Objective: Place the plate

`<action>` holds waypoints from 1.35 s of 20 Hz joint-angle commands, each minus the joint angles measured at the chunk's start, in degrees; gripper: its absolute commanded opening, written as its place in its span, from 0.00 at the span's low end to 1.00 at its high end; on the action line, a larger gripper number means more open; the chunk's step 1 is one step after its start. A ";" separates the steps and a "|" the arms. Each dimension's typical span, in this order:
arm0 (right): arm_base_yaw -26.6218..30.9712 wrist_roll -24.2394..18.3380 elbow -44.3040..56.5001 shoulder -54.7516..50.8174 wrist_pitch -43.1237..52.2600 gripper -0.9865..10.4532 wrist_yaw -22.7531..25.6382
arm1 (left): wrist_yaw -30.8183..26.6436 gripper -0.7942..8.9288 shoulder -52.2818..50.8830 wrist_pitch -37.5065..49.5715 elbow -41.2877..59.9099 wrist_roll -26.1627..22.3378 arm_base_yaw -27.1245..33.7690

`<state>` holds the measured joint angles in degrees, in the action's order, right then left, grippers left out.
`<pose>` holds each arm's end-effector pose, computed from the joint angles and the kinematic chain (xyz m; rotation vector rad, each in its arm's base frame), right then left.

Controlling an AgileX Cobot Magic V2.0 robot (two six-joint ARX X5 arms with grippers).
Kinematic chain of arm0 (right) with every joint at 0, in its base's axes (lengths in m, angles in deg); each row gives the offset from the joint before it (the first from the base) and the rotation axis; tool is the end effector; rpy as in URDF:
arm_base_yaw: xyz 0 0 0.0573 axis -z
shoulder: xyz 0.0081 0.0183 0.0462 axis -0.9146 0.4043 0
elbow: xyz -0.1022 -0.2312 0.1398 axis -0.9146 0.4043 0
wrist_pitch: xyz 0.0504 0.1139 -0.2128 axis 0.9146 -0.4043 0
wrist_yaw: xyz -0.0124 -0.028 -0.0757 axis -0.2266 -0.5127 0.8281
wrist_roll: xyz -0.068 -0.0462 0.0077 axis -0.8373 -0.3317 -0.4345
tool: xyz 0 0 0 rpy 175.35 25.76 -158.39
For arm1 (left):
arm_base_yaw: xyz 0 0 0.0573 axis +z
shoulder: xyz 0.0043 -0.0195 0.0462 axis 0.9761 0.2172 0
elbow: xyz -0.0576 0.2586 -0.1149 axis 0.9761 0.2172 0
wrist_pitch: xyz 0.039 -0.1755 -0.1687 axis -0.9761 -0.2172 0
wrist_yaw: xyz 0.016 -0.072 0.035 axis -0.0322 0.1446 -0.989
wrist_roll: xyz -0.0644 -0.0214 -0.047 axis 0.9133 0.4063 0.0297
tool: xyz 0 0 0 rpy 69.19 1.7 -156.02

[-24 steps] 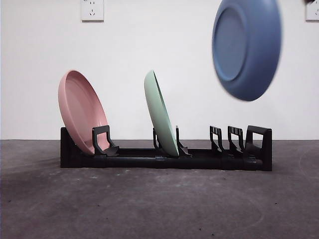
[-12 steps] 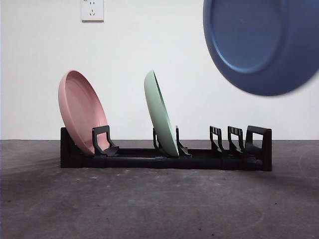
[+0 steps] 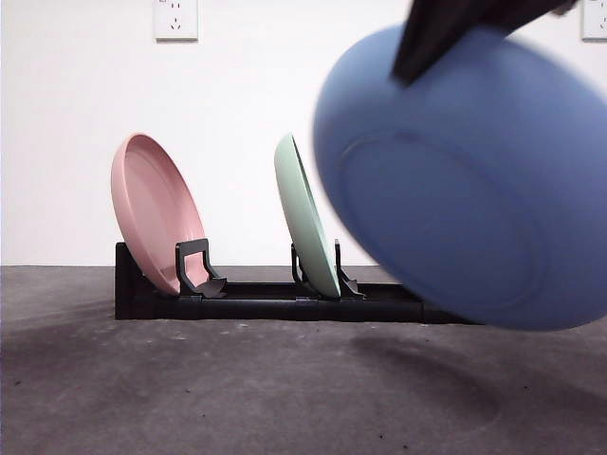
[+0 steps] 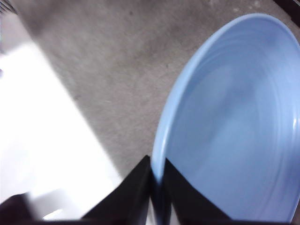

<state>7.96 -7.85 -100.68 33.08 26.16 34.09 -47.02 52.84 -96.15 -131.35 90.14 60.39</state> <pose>0.1069 0.1838 0.2850 -0.2693 0.9405 0.9351 0.0689 -0.0589 0.3321 -0.2618 0.5566 -0.7771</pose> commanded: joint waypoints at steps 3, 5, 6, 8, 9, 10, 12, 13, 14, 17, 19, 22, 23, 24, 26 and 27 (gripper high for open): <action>-10.36 1.36 -0.48 9.77 6.16 0.10 10.49 | -0.17 0.63 0.17 0.68 -1.33 -1.27 -0.20; -14.14 1.27 -0.48 14.73 8.76 0.10 16.59 | -0.17 0.63 0.17 0.66 -1.33 -1.42 -0.20; -15.93 0.42 -0.48 16.98 9.88 0.10 19.61 | -0.17 0.63 0.17 0.66 -1.33 -1.44 -0.20; -18.62 -1.84 -0.48 21.03 11.41 0.10 24.70 | -0.61 0.63 0.17 0.70 -1.33 -1.62 -0.20; -19.50 -2.34 -0.48 23.04 11.85 0.10 25.90 | -1.20 0.63 0.17 0.68 -1.33 -1.64 -0.20; -20.11 -2.38 -0.48 24.76 12.22 0.10 26.73 | -1.68 0.63 0.17 0.68 -1.33 -1.64 -0.20; -20.65 -2.34 -0.48 27.93 13.49 0.10 28.00 | -1.84 0.63 0.15 0.68 -1.33 -1.66 -0.20; -20.65 -2.36 -0.48 29.09 14.03 0.10 28.06 | -1.84 0.63 0.17 0.68 -1.33 -1.66 -0.20; -20.65 -2.34 -0.48 30.10 14.45 0.10 28.06 | -1.84 0.63 0.17 0.68 -1.33 -1.64 -0.20; -20.65 -2.32 -0.48 31.23 14.49 0.25 28.04 | -1.84 0.63 0.17 0.68 -1.33 -1.64 -0.20; -20.65 -1.81 -0.66 30.80 14.82 0.31 27.91 | -1.84 0.63 0.15 0.66 -1.33 -1.64 -0.20; -19.50 -1.66 -2.82 27.65 12.52 0.35 27.34 | -1.84 0.63 0.15 0.66 -1.33 -1.64 -0.20; -18.51 -1.64 -4.26 25.92 10.08 0.36 26.49 | -1.84 0.63 0.15 0.66 -1.33 -1.64 -0.20; -16.96 -1.62 -5.97 24.09 7.08 0.36 24.48 | -1.84 0.63 0.15 0.63 -1.33 -1.64 -0.20; -12.63 -1.01 -9.18 19.52 1.29 0.36 19.19 | -1.84 0.63 0.15 0.52 -1.33 -1.64 -0.20; -9.57 -0.74 -9.90 16.26 -0.39 0.36 15.69 | -1.84 0.63 0.15 0.44 -1.33 -1.66 -0.20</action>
<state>-1.11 -9.42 -109.97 48.86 26.40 50.29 -48.68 52.84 -96.21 -131.35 89.09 60.39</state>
